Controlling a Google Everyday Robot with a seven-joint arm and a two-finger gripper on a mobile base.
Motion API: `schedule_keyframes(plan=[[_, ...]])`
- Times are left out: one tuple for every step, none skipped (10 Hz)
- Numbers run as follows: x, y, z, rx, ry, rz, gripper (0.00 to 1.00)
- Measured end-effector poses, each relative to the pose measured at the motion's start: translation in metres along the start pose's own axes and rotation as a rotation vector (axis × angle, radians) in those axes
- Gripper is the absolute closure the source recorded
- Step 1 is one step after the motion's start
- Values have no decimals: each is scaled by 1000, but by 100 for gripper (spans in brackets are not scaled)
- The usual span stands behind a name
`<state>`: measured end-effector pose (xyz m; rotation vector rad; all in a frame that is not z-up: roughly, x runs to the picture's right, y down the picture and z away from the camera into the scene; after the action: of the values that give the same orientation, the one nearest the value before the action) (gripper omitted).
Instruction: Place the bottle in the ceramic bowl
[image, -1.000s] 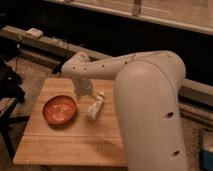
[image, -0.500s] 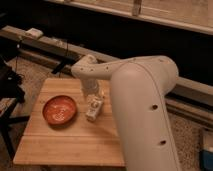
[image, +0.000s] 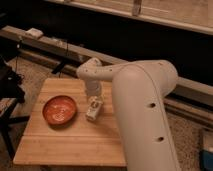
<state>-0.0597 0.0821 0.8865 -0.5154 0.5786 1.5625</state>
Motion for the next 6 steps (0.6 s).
schedule_keyframes(plan=[[-1, -1, 5, -7, 14, 5, 35], [-2, -5, 12, -10, 40, 16, 35], [-2, -7, 19, -7, 65, 21, 35], [-3, -7, 25, -3, 93, 28, 38], [-3, -8, 32, 5, 135, 33, 47], [-2, -9, 39, 13, 186, 35, 59]])
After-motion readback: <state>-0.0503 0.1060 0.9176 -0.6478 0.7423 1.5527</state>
